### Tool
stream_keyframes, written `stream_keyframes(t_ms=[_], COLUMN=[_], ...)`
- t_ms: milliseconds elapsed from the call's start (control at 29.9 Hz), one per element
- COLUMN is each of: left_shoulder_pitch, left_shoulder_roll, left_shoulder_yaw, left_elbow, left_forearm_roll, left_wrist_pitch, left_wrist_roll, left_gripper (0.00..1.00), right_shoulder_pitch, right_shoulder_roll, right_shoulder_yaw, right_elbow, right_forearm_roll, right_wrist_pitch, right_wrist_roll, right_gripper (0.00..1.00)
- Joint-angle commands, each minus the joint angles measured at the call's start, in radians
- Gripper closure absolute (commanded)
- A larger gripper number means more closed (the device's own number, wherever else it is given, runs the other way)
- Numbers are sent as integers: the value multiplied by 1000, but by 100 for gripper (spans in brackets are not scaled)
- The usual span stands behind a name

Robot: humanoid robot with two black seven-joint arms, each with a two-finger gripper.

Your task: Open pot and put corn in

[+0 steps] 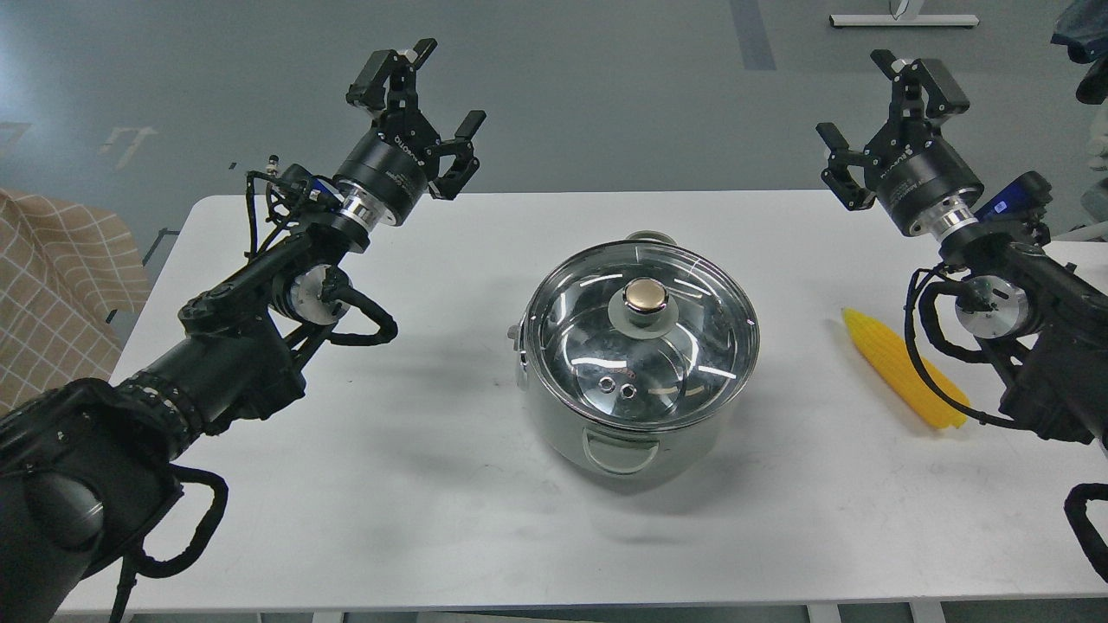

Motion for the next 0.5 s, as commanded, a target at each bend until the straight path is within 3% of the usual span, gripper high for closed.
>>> stream_keyframes(t_ms=[0, 468], left_shoulder_pitch=[-1, -1], left_shoulder_roll=[-2, 24], left_shoulder_yaw=[-1, -16], left_elbow=[-3, -30], left_forearm_roll=[-2, -7], left_wrist_pitch=[1, -19], left_wrist_roll=[0, 0], left_gripper=[2, 2], right_shoulder_pitch=[0, 5], right_shoulder_roll=[-4, 2], right_shoulder_yaw=[-1, -3], right_elbow=[1, -5], right_forearm_roll=[0, -8], right_wrist_pitch=[0, 0], right_wrist_roll=[0, 0], right_gripper=[3, 3])
